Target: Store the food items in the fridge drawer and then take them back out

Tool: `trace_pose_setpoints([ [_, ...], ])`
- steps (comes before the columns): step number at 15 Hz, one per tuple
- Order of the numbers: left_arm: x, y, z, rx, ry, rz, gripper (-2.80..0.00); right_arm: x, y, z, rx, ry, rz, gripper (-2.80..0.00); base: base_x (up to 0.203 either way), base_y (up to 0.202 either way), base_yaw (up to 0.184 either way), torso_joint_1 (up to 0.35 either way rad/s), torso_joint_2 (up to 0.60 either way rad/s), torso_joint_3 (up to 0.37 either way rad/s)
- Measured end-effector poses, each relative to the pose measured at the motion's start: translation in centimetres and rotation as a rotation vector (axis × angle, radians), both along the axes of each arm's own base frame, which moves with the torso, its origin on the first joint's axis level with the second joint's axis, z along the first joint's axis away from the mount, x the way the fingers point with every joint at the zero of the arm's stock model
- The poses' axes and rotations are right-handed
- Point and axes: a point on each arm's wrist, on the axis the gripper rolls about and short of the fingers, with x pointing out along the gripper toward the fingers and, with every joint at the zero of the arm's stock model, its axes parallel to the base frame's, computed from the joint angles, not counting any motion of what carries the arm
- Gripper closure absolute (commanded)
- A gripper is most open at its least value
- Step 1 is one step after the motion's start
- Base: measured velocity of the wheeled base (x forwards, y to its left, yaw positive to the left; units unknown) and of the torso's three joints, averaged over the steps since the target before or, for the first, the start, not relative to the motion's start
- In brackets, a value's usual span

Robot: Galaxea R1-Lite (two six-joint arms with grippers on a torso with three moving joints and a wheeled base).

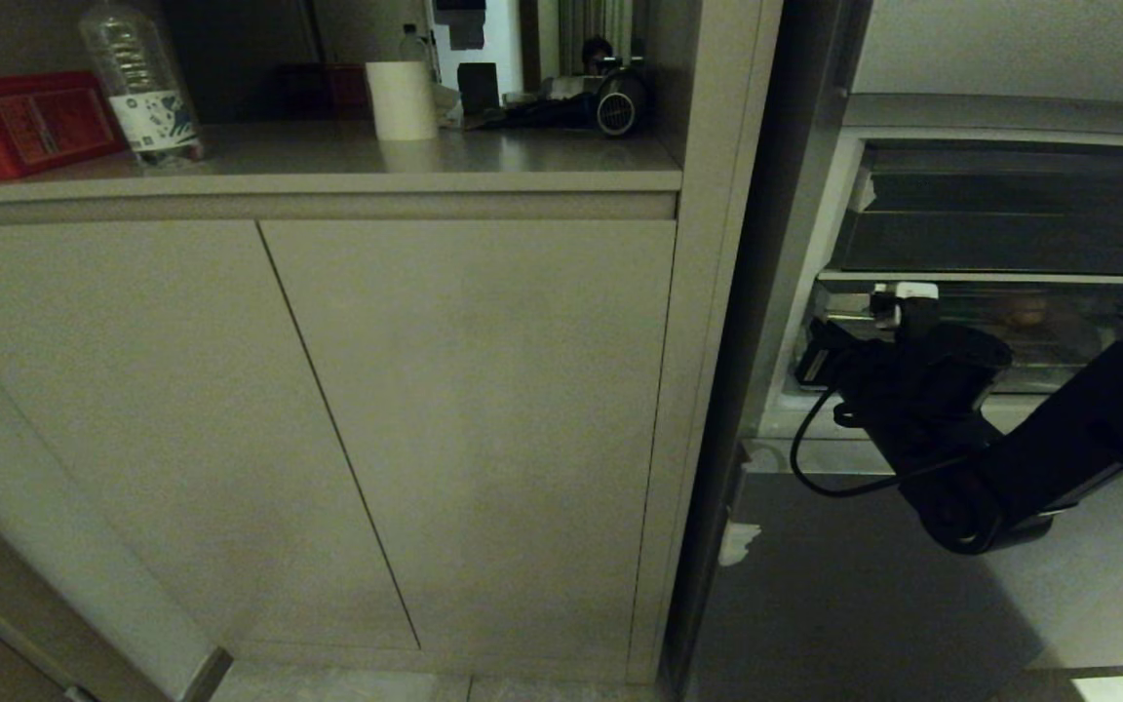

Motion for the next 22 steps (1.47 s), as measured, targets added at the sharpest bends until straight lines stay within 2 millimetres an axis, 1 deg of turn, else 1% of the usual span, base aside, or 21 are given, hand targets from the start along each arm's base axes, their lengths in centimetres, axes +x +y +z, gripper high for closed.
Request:
trace_pose_setpoints([
  [4,0.0,0.0,0.0,0.000,0.000,0.001,0.00,-0.4,0.4,0.1,0.001,0.006,0.004,0.00,0.000,0.000,0.000,0.000,0.00,0.000],
  [7,0.0,0.0,0.0,0.000,0.000,0.001,0.00,-1.7,0.2,0.3,-0.002,0.025,0.008,0.00,0.000,0.000,0.000,0.000,0.00,0.000],
  [10,0.0,0.0,0.0,0.000,0.000,0.001,0.00,-4.2,-0.2,0.6,-0.008,0.060,0.015,0.00,0.000,0.000,0.000,0.000,0.00,0.000],
  [13,0.0,0.0,0.0,0.000,0.000,0.001,0.00,-7.5,-0.9,0.5,-0.015,0.111,0.019,0.00,0.000,0.000,0.000,0.000,0.00,0.000],
  [14,0.0,0.0,0.0,0.000,0.000,0.001,0.00,-8.6,-1.1,0.5,-0.016,0.121,0.020,-2.80,0.000,0.000,0.000,0.000,0.00,0.000],
  [18,0.0,0.0,0.0,0.000,0.000,0.001,0.00,-13.4,-2.2,0.9,-0.012,0.146,0.013,-2.80,0.000,0.000,0.000,0.000,0.00,0.000],
  [20,0.0,0.0,0.0,0.000,0.000,0.001,0.00,-16.3,-2.8,1.5,-0.004,0.145,0.004,-2.80,0.000,0.000,0.000,0.000,0.00,0.000],
  [22,0.0,0.0,0.0,0.000,0.000,0.001,0.00,-18.7,-3.4,2.3,0.003,0.128,-0.011,-2.80,0.000,0.000,0.000,0.000,0.00,0.000],
])
